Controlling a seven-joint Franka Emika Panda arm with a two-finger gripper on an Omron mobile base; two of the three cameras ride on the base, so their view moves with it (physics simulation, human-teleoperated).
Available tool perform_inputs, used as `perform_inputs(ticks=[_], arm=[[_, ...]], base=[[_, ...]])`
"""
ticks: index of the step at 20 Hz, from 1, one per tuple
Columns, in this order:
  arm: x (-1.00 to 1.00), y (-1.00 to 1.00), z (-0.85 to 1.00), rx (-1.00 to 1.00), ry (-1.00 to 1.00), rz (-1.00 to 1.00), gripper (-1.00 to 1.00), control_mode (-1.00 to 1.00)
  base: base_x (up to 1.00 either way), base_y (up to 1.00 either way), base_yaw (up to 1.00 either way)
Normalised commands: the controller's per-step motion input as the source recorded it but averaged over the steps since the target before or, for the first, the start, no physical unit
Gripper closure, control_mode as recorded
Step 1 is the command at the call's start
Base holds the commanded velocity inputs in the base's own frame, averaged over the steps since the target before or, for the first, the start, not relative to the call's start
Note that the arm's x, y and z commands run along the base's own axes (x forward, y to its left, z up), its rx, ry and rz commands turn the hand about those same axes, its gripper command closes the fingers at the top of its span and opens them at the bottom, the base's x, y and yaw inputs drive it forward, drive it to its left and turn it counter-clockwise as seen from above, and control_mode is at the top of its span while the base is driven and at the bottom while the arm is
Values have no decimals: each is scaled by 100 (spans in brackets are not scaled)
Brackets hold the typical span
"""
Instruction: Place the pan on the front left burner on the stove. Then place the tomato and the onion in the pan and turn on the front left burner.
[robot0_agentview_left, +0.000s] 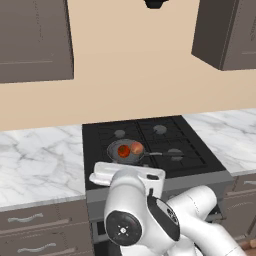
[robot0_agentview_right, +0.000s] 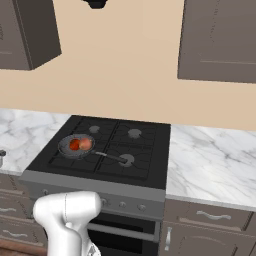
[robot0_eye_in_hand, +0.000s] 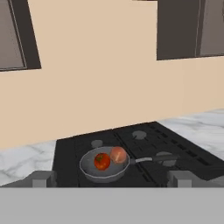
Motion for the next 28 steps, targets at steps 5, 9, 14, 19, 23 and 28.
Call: perform_inputs(ticks=[5, 9, 14, 19, 23, 28], arm=[[-23, 0, -12, 0, -3, 0, -100, -100], [-12, 0, -47, 0, -4, 1, -100, -100], [-8, 0, -46, 0, -4, 3, -100, -100], [-3, 0, -41, 0, -4, 5, -100, -100], [0, 2, -53, 0, -4, 7, -100, -100], [0, 10, -63, 0, -1, 12, -100, -100]], base=[[0, 0, 0], [0, 0, 0], [0, 0, 0], [0, 0, 0], [0, 0, 0], [0, 0, 0]])
